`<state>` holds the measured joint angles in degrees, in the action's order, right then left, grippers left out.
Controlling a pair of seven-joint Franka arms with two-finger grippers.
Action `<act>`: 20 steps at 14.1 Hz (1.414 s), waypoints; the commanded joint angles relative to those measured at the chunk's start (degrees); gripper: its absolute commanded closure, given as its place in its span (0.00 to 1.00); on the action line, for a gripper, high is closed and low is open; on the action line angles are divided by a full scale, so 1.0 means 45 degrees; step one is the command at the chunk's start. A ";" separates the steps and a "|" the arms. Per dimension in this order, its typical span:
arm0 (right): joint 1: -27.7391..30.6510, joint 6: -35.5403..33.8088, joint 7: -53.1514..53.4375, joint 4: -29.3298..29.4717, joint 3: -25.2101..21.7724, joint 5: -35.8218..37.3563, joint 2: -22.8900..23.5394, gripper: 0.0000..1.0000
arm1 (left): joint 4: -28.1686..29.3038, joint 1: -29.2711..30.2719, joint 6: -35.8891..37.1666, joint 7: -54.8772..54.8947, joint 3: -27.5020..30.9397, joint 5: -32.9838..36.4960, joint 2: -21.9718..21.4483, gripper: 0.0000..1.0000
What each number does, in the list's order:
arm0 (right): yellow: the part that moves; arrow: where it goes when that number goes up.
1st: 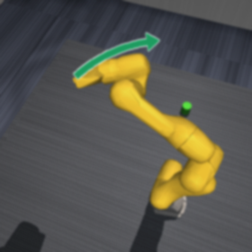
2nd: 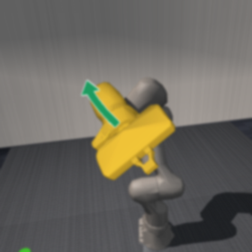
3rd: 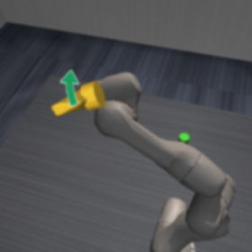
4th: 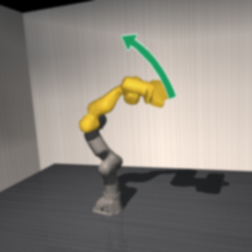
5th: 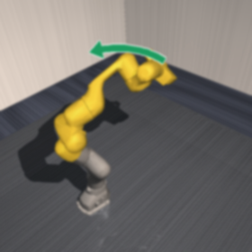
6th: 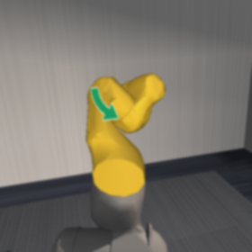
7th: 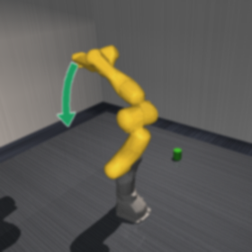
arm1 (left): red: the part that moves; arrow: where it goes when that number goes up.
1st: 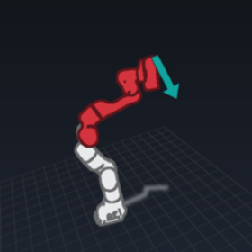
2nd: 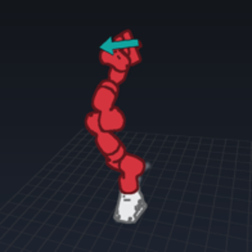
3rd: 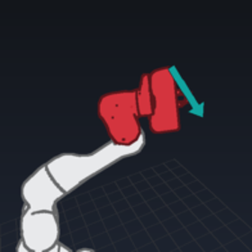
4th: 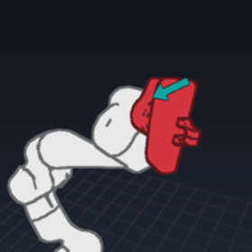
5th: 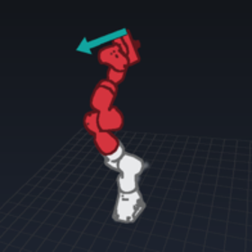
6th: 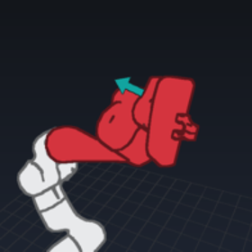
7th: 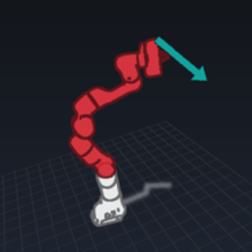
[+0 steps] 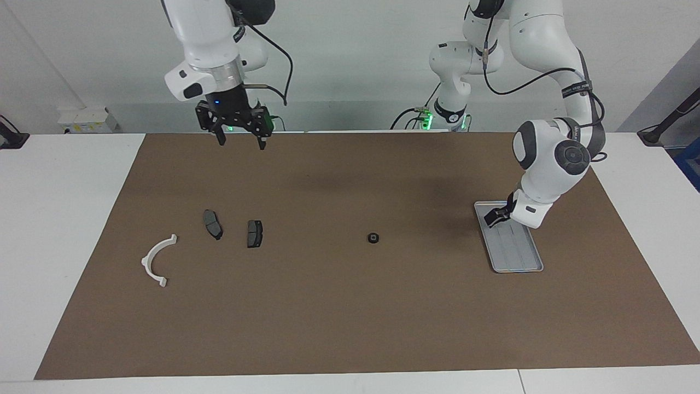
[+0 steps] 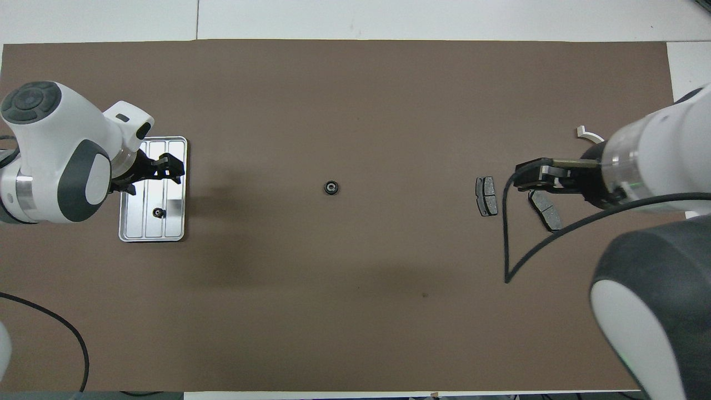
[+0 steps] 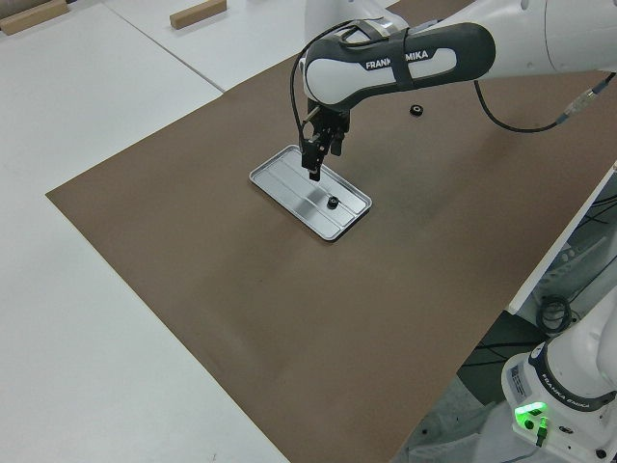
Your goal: Place bearing gear from tray to pile
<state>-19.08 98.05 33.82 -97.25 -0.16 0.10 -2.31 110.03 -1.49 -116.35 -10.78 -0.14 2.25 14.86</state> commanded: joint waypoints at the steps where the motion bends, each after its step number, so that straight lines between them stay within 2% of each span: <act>1: -0.1185 0.1487 0.2553 -0.0030 -0.0081 -0.0314 0.1290 0.00 | 0.1268 0.0331 -0.0879 0.0889 -0.0185 -0.0011 -0.0724 0.10; 4: -0.2358 0.3012 0.4744 0.0514 -0.0081 -0.0295 0.3261 0.00 | 0.2304 0.0331 -0.1993 0.1008 -0.0204 -0.0186 -0.1017 0.13; 6: -0.2848 0.3231 0.5567 0.1877 -0.0081 -0.0314 0.4998 0.00 | 0.2385 0.0331 -0.2015 0.1221 -0.0204 -0.0323 -0.1037 0.13; 9: -0.3199 0.3309 0.6193 0.3033 -0.0081 -0.0159 0.6836 0.00 | 0.2579 0.0331 -0.2111 0.1340 -0.0204 -0.0382 -0.1095 0.13; 12: -0.3670 0.3387 0.7152 0.5491 -0.0081 -0.0099 0.9316 0.00 | 0.3028 0.0370 -0.2639 0.1379 -0.0204 -0.0421 -0.1251 0.13; 14: -0.3689 0.3388 0.7172 0.6140 -0.0062 -0.0158 0.9965 0.00 | 0.3068 0.0370 -0.2698 0.1379 -0.0204 -0.0694 -0.1252 0.22; 16: -0.3690 0.3543 0.7192 0.6201 -0.0062 -0.0158 1.0279 0.00 | 0.3126 0.0389 -0.2718 0.1379 -0.0185 -0.0695 -0.1271 0.25; 20: -0.4041 0.3895 0.7230 0.6318 -0.0081 -0.0100 1.0904 0.00 | 0.3282 0.0584 -0.2737 0.1418 -0.0185 -0.0695 -0.1330 0.45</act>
<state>-36.44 115.00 65.58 -71.12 -0.30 0.05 44.68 121.99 -0.20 -127.17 -5.71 -0.74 0.14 11.05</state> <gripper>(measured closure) 0.000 0.352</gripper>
